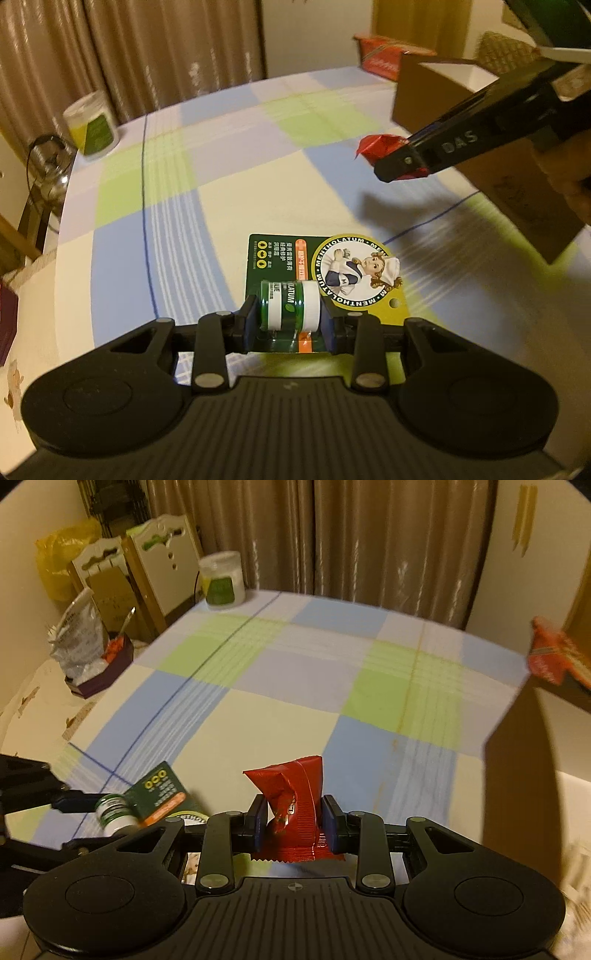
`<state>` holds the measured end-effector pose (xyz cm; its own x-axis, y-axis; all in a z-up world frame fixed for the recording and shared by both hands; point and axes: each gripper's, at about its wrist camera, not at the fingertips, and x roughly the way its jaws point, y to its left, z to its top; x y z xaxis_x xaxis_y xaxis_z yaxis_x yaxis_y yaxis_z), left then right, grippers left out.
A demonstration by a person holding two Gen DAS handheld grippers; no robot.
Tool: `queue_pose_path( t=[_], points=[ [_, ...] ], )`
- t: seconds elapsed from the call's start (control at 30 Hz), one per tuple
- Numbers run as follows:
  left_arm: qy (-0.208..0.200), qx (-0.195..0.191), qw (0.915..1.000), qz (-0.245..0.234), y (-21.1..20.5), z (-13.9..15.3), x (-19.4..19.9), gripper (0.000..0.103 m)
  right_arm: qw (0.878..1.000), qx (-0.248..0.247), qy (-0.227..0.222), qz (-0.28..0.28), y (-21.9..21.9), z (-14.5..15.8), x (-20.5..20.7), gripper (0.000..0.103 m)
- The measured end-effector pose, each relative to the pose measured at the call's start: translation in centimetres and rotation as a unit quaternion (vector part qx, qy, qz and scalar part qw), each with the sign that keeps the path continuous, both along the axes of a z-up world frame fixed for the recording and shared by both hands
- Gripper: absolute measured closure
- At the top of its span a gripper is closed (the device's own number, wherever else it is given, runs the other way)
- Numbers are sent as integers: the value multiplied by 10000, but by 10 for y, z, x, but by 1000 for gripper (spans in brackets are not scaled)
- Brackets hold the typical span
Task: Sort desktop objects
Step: 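Carry the card with the left tool while the right tool carries the red packet over the box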
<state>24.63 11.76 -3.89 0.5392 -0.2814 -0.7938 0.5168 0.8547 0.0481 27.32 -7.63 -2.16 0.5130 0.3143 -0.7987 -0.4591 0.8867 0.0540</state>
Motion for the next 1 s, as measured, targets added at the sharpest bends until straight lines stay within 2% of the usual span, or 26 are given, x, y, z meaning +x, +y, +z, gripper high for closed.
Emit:
queue_pose_path(
  t=[0.13,0.43,0.57,0.7,0.83,1.0],
  points=[
    [-97,-35,9999,-112,-12,9,-23,73,9998,37,-168,-42,-15,20,-34,73],
    [-410,-69,9991,-13,-57,48,-95,73,9990,205,-398,33,-90,59,-119,73],
    [-574,56,9982,184,-88,64,-135,73,9984,244,-463,194,-137,69,-154,73],
    [-531,87,9978,380,-124,74,-177,73,9985,176,-476,228,-189,75,-188,73],
    [-377,-3,9981,496,-161,80,-210,73,9993,39,-370,47,-232,76,-211,73],
    [-334,-153,9985,396,-198,88,-226,73,9981,-102,-272,-550,-276,74,-227,73]
  ],
)
